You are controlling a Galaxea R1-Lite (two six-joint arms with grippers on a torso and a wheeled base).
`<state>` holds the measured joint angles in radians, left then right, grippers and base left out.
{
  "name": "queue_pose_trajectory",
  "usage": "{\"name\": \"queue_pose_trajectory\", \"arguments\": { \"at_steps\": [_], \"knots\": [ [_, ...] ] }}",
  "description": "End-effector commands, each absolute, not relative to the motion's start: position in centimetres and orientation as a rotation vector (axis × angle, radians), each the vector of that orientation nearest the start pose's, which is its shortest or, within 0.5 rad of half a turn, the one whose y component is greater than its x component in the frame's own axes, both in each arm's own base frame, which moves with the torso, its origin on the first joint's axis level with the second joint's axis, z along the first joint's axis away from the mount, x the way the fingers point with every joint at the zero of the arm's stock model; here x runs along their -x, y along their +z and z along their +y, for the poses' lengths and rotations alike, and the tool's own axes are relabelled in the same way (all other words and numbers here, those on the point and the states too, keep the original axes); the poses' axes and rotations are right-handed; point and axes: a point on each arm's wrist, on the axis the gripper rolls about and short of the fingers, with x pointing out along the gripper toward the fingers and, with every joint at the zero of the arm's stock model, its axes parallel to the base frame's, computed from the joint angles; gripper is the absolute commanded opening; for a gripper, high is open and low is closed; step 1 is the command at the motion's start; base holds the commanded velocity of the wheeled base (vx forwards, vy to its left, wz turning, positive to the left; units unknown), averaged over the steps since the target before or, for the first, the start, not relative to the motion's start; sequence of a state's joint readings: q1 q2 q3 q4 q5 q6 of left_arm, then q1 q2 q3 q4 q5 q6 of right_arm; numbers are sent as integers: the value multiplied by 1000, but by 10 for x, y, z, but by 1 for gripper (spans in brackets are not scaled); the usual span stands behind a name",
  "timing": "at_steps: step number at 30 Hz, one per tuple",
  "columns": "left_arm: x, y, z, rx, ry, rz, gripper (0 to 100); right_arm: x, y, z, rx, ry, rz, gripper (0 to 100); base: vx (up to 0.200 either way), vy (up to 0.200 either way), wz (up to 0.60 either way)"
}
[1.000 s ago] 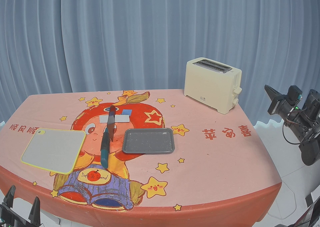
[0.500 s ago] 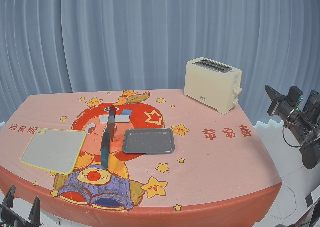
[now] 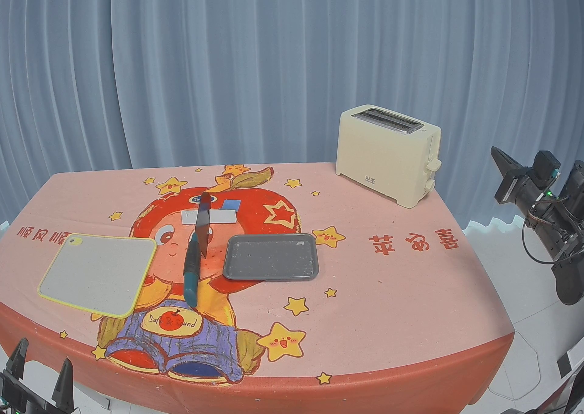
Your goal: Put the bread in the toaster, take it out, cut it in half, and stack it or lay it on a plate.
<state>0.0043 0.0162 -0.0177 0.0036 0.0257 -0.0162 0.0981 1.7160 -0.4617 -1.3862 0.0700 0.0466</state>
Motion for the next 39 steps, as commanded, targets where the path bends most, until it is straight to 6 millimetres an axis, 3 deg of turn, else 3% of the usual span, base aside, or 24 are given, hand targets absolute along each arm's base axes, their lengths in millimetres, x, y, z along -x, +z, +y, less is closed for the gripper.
{"name": "queue_pose_trajectory", "arguments": {
  "at_steps": [1, 39],
  "knots": [
    [23, 75, 0, 15, 31, 3, 100, -268, 166, 31, -48, 184, -119, 0, 0, 0, 0],
    [23, 75, 0, 17, 31, 4, 100, -264, 149, 43, -24, 228, -54, 0, 0, 0, 0]
  ]
}}
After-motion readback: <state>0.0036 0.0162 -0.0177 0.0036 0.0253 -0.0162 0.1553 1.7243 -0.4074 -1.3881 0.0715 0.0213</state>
